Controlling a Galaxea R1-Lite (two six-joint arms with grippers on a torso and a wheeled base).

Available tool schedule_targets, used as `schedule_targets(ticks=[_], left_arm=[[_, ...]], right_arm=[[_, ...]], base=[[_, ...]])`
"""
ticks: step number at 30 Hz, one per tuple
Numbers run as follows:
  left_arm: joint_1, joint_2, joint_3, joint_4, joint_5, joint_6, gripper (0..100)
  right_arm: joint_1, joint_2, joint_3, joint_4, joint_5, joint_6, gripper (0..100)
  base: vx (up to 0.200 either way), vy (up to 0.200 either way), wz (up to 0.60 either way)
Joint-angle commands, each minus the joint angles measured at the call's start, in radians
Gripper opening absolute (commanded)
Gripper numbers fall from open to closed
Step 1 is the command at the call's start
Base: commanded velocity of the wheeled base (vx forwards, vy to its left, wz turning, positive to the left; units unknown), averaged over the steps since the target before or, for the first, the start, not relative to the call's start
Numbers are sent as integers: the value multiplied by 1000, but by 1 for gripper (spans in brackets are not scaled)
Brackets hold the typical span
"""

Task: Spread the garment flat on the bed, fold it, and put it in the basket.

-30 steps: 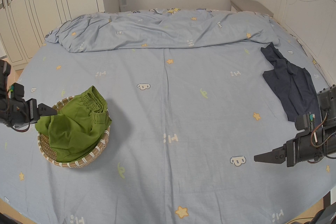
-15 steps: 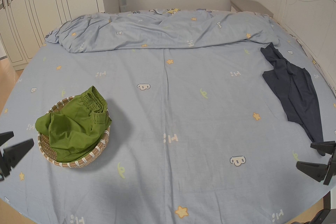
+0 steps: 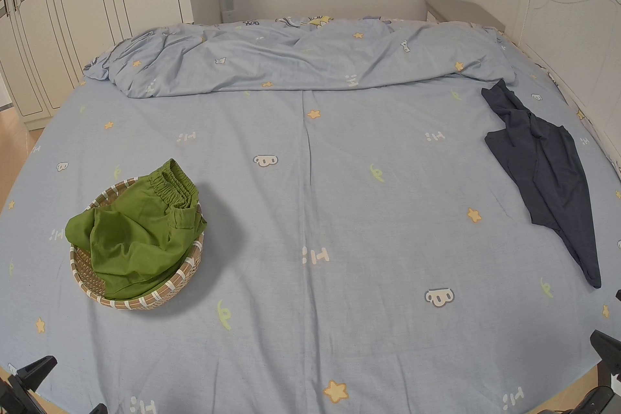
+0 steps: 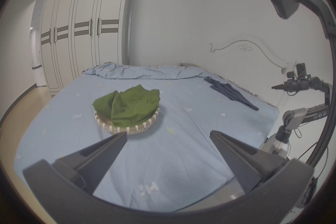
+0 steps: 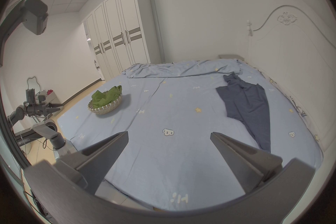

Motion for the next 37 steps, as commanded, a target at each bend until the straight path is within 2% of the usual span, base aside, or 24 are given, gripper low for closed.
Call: schedule_targets(ticks=[1,2,3,4,5,7,9,10,11,12,15,17,18,20,26,28,37], left_arm=[[-29,-123,86,-13,112,-36,100],[-29,-123,92,-24,230,-99,100],[-29,-123,92,-25,242,-103,100],[-29,-123,104,-57,336,-123,100],[-29,-123,124,-94,359,-117,100],[-29,-124,159,-160,362,-103,100],[-29,-124,233,-289,365,-25,100],[-29,-124,233,-289,365,-25,100],[-29,-124,248,-320,365,-10,100],[-29,-123,247,-320,365,-11,100],[-29,-123,248,-321,359,-33,100],[-29,-123,248,-323,366,-50,100],[-29,-123,250,-323,365,-46,100],[-29,-123,251,-326,366,-45,100],[-29,-123,253,-329,366,-36,100],[-29,-123,253,-329,366,-36,100],[-29,-123,253,-329,366,-36,100]], right_arm=[[-12,-87,46,17,-23,4,100],[-12,-87,59,15,-23,4,100],[-12,-87,60,15,-23,2,100],[-15,-87,62,20,-23,-2,100],[-30,-87,62,21,-20,-6,100],[-81,-80,69,23,-17,-21,100],[-176,-80,82,27,-11,-98,100],[-176,-80,82,27,-11,-98,100],[-254,-96,114,27,-11,-168,100],[-268,-103,128,27,-11,-177,100],[-242,-199,293,-37,-37,-194,100],[-243,-194,369,-195,-59,-170,100],[-245,-192,434,-332,-59,-122,100],[-245,-192,464,-378,-54,-85,100],[-245,-194,459,-342,-85,-22,100],[-243,-194,459,-342,-103,-21,100],[-245,-194,457,-339,-100,-36,100]], base=[[0,0,0],[0,0,0],[0,0,0],[0,0,0],[0,0,0],[0,0,0],[0,0,0],[0,0,0],[0,0,0],[0,0,0],[0,0,0],[0,0,0],[0,0,0],[0,0,0],[0,0,0],[0,0,0],[0,0,0]])
